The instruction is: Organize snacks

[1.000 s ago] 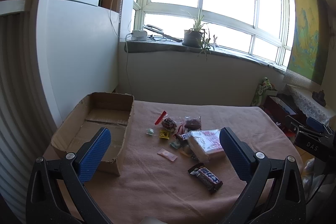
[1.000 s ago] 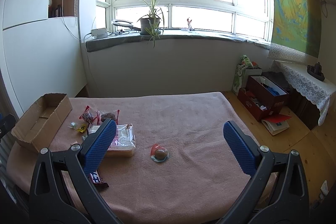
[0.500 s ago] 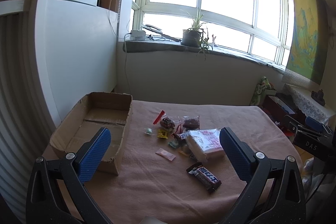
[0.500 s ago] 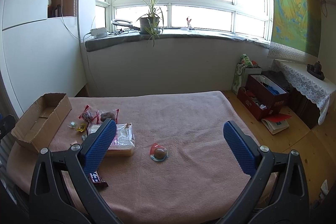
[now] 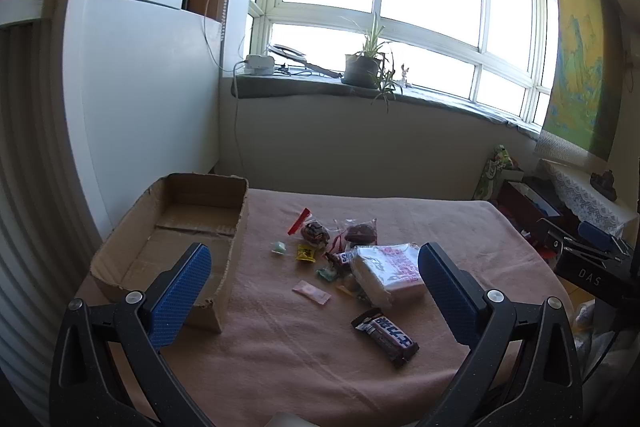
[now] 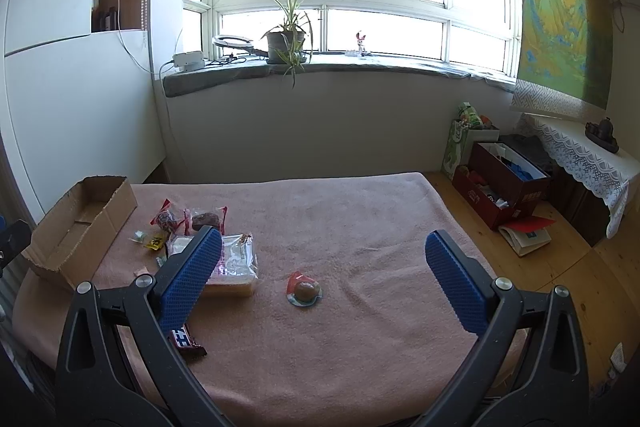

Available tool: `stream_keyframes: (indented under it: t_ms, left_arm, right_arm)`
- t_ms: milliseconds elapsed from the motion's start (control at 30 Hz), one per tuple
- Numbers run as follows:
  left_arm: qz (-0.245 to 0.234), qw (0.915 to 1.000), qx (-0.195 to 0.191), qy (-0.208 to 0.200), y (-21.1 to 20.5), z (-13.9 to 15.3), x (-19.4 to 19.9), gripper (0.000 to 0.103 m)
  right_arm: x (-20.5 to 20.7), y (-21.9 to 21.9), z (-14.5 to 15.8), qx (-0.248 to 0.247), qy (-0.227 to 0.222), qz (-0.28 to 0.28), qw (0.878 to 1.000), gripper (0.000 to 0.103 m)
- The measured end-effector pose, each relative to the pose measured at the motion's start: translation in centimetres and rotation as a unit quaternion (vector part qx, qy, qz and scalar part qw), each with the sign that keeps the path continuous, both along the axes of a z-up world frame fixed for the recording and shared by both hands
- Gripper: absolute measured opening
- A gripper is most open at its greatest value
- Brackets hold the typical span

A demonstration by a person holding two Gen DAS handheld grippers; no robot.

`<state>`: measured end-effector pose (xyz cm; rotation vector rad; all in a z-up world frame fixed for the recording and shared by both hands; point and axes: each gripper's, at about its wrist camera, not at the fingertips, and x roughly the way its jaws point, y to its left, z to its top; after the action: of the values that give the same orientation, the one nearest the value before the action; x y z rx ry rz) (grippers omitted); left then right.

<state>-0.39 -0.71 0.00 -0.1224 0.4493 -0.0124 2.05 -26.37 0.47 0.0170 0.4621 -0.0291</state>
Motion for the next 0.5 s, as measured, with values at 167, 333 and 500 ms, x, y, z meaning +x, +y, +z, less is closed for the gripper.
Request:
stream_keyframes:
  t_ms: [167, 333, 500]
  left_arm:
    - [-0.004, 1.0000, -0.002, 0.002, -0.22, -0.01, 0.02, 0.102]
    - [-0.003, 1.0000, -0.002, 0.002, -0.27, -0.03, 0.00, 0.102]
    - [-0.003, 1.0000, -0.003, 0.003, -0.22, -0.04, 0.01, 0.102]
  right_arm:
    - [0.11, 0.12, 0.01, -0.001, 0.004, 0.001, 1.000, 0.103]
    - [0.16, 0.19, 0.03, -0.001, 0.003, 0.003, 1.000, 0.103]
    - [0.18, 0.22, 0.02, -0.001, 0.005, 0.003, 1.000, 0.103]
